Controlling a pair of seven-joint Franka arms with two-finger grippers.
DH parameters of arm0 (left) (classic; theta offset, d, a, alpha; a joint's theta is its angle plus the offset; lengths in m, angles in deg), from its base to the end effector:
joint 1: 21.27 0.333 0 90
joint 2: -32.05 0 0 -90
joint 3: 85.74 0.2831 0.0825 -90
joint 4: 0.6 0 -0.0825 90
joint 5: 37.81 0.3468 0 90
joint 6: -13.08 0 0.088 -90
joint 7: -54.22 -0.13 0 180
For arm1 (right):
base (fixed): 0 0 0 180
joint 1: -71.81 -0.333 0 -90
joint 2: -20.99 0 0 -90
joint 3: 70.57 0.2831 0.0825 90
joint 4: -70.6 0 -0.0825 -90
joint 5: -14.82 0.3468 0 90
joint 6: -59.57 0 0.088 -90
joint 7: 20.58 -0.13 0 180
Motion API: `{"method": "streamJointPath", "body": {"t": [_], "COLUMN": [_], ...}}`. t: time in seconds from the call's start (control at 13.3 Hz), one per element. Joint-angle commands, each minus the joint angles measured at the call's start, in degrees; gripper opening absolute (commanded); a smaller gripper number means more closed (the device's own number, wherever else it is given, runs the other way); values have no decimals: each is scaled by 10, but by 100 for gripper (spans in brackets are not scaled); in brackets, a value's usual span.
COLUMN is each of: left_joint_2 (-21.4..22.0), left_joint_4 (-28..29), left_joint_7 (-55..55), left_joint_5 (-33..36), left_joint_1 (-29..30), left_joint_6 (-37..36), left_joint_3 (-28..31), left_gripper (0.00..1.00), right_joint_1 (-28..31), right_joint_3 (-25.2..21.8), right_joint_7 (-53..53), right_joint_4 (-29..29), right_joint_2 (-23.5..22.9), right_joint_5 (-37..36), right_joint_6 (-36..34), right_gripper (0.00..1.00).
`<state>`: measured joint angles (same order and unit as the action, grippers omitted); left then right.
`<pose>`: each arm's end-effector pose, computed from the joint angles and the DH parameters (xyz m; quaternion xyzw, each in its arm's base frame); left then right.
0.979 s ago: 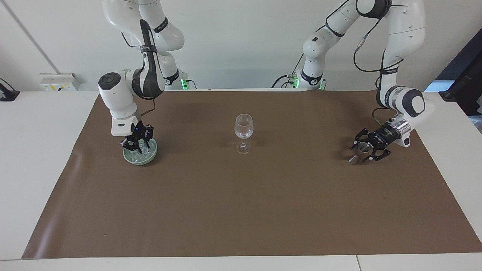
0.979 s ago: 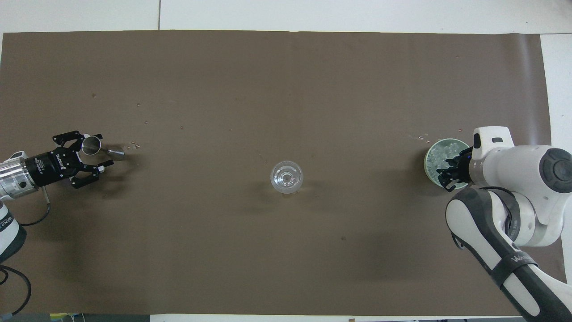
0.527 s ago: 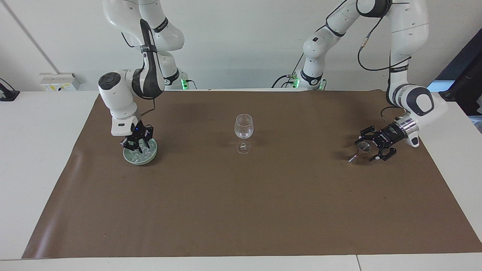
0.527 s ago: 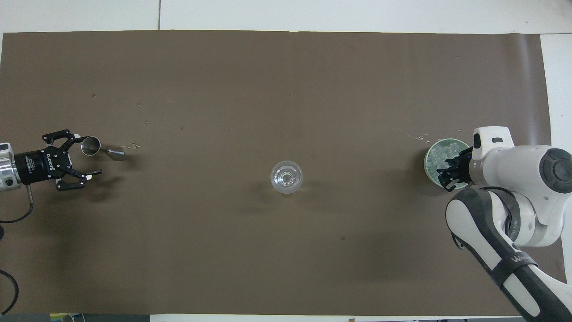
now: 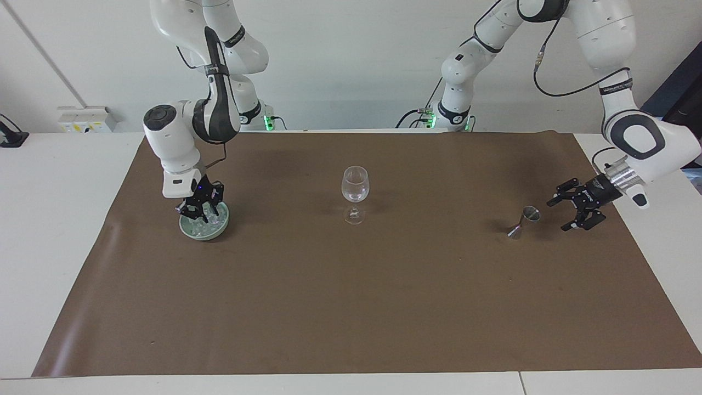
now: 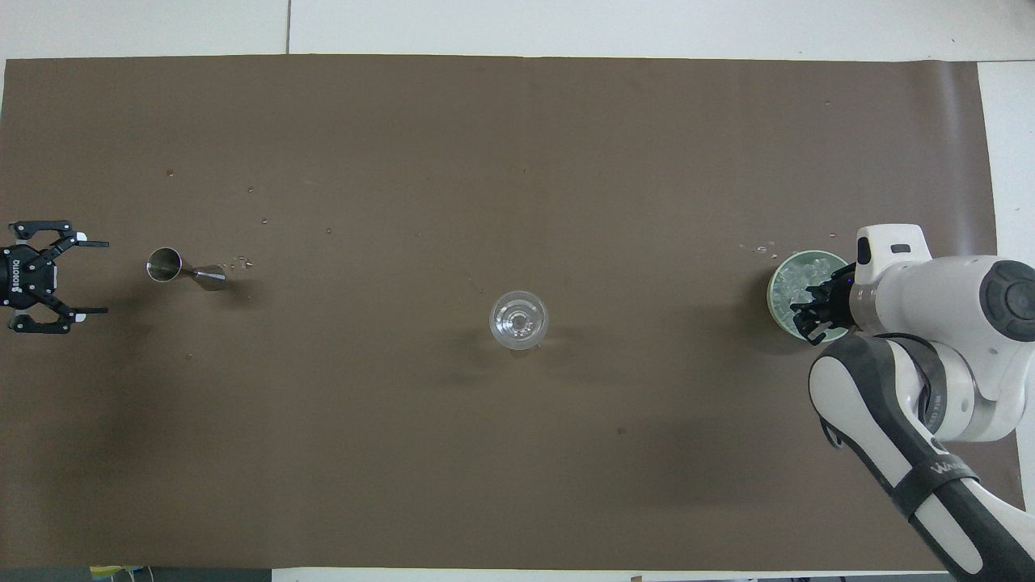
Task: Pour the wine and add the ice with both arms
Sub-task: 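Set down the jigger and open the left gripper while the right gripper grasps ice, then carry the ice over the glass with the right gripper while the left gripper withdraws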
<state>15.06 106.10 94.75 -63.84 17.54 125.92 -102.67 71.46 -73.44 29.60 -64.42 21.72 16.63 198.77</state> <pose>0.5343 0.1810 0.3290 0.7658 0.5896 -0.1270 0.2231 0.4831 -0.0207 0.3120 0.9184 0.3931 0.0433 0.0090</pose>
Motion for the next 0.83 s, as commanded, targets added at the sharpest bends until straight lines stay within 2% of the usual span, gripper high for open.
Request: {"method": "streamJointPath", "body": {"t": [0.0,0.23,0.45,0.75], "left_joint_2": [36,80,125,159], "left_joint_4": [-32,-34,-35,-39], "left_joint_7": [3,2,-4,-25], "left_joint_5": [83,122,185,220], "left_joint_1": [-48,-100,-167,-230], "left_joint_6": [-11,-21,-30,-30], "left_joint_3": [3,3,1,-1], "left_gripper": [100,100,100,100], "right_joint_1": [3,-24,-81,-158], "right_joint_3": [2,5,7,9], "right_joint_7": [3,-84,-236,-453], "right_joint_4": [75,148,239,322], "right_joint_2": [15,23,23,16], "right_joint_5": [9,8,7,10], "right_joint_6": [-100,-202,-297,-350], "right_gripper": [0,0,0,0]}}
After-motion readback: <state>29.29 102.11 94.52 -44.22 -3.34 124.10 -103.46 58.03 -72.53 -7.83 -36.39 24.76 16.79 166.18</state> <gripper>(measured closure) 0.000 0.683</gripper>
